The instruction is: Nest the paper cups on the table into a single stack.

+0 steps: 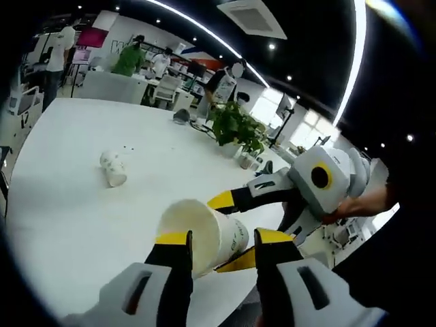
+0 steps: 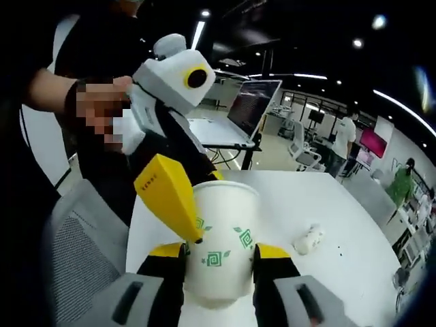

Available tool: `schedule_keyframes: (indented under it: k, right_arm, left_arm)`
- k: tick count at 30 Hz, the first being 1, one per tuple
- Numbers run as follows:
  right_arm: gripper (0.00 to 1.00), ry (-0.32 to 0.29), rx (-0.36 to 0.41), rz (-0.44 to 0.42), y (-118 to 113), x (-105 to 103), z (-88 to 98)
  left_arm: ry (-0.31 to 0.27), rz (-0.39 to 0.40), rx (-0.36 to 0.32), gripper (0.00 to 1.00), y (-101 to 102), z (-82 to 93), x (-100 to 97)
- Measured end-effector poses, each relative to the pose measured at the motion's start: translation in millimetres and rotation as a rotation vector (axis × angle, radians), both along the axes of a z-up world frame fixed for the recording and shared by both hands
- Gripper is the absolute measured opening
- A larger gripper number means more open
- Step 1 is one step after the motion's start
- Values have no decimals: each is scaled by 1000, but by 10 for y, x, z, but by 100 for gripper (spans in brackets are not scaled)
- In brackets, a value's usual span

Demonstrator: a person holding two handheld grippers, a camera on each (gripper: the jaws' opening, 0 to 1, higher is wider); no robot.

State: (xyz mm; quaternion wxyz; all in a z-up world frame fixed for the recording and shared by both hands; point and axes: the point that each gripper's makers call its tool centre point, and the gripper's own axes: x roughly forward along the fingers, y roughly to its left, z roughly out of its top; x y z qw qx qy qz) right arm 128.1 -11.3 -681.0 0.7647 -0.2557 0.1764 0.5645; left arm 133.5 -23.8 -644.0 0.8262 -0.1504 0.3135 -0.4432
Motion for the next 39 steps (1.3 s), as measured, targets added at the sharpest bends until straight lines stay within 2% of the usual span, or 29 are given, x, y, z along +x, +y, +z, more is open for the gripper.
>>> schedule_keyframes:
  k: [6, 7, 10, 12, 19, 24, 30, 34, 39]
  right_arm:
    - [38, -42, -27, 36, 62, -94, 4]
    - [38, -59, -57, 50, 59, -105, -33]
    - [38, -69, -50, 63, 100, -168, -22]
    - [38, -65, -56, 42, 91, -156, -44]
    - [38, -63, -59, 30, 65, -162, -84]
    - [39, -55, -71, 15, 27, -135, -110]
    - [49, -33, -86, -26, -88, -103, -178]
    - [55, 0, -72, -69, -188, -91, -201]
    - [60, 40, -52, -131, -330, -83, -235]
  left_arm:
    - [30, -33, -39, 19, -111, 6, -98]
    - [44, -38, -48, 15, -131, 5, -115]
    - [62, -39, -72, 1, -165, 24, -123]
    - [82, -37, -75, 0, -175, -12, -136]
    - [65, -73, -48, 0, -182, -69, -148]
    - [29, -98, 16, 0, -178, -131, -149]
    - [-1, -99, 58, 0, -125, -131, -124]
    - [-55, -123, 161, 0, -64, -183, -109]
    - [-84, -156, 227, 0, -39, -259, -75]
